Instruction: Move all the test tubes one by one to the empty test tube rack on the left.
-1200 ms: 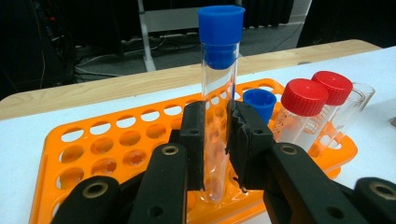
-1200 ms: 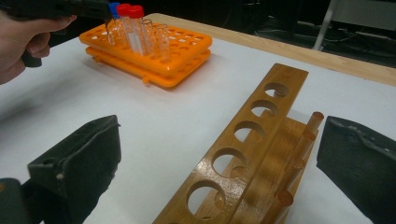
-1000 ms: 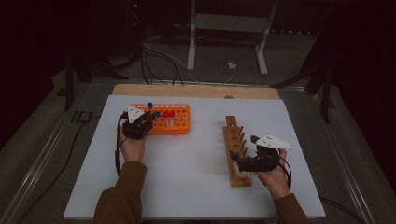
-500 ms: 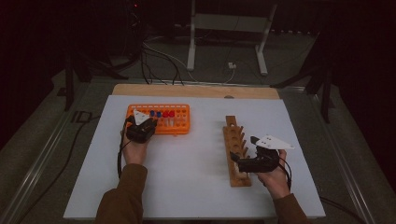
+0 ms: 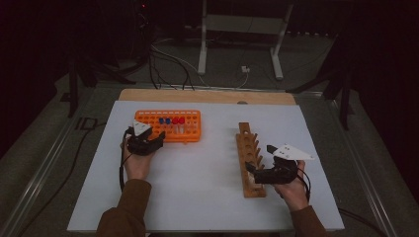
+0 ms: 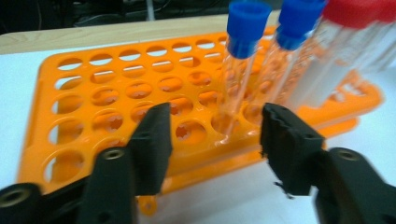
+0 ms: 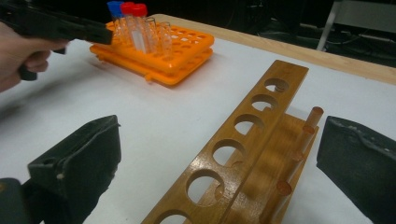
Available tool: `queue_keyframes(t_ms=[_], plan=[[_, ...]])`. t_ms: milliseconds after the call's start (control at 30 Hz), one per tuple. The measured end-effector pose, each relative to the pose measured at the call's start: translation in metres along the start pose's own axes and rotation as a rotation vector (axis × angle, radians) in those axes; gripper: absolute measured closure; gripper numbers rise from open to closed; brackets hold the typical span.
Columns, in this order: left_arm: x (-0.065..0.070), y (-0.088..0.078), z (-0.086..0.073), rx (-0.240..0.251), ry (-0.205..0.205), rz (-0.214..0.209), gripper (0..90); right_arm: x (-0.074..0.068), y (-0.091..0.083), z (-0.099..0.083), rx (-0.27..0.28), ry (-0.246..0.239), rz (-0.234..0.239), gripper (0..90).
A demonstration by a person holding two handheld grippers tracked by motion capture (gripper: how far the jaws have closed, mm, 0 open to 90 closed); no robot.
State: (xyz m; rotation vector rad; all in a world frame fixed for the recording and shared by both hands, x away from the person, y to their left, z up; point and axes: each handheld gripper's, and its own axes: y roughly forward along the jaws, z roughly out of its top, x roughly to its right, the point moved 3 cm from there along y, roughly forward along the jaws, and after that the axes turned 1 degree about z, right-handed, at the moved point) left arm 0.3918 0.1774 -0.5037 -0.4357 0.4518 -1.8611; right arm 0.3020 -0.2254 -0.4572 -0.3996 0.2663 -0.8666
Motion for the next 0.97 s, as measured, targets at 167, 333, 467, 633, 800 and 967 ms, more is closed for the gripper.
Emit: queue_keyframes(t_ms=[167,333,467,633,800,967], plan=[[0.006,-0.037,0.005,0.060,0.004,-0.055,21.9,0.001,-0.004,-0.003,0.013,-0.018,-0.009,0.0],[0.019,-0.076,-0.004,0.119,0.021,-0.119,9.7,0.002,-0.008,-0.009,0.046,-0.026,-0.013,0.0],[0.022,-0.099,-0.013,0.148,0.018,-0.139,2.6,0.004,-0.013,-0.014,0.079,-0.034,-0.020,0.0],[0.021,-0.115,-0.028,0.174,0.054,-0.111,0.2,0.009,-0.021,-0.020,0.112,-0.026,-0.024,0.0],[0.022,-0.124,-0.038,0.170,0.074,-0.088,0.2,0.013,-0.024,-0.025,0.109,-0.009,-0.035,0.0],[0.019,-0.124,-0.041,0.169,0.063,-0.079,0.2,0.014,-0.023,-0.027,0.106,-0.004,-0.042,0.0]])
